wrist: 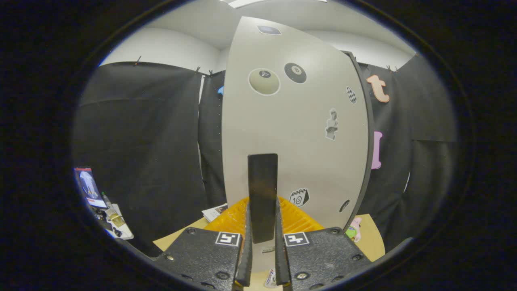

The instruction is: Open the shoe cabinet door, grab the shoes and put them into the shoe cabinet, then close the shoe cabinet door.

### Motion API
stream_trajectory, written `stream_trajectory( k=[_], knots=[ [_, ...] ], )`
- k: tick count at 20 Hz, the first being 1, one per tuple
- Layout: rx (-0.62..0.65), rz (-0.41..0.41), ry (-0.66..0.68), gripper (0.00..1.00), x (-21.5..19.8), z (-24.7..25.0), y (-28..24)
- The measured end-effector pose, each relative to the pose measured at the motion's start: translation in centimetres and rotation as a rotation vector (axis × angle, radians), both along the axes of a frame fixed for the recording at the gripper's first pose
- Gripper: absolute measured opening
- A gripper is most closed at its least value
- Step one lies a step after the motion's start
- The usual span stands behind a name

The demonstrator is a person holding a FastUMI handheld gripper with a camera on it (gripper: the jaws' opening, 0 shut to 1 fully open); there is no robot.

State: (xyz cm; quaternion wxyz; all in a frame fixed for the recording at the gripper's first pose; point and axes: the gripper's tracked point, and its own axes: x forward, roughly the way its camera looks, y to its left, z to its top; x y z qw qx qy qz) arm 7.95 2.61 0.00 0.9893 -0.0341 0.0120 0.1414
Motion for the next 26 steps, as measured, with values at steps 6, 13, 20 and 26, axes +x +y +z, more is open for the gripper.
stream_trajectory(
  k=[6,13,20,26],
  knots=[
    [-0.019,-0.035,-0.038,0.26,-3.1,-0.2,-3.9],
    [-0.022,-0.171,-0.091,0.18,-6.1,0.1,-9.7],
    [0.020,-0.340,-0.123,0.06,-8.2,0.3,-19.0],
    [0.155,-0.275,-0.094,0.04,-8.4,0.5,-24.2]
  ],
)
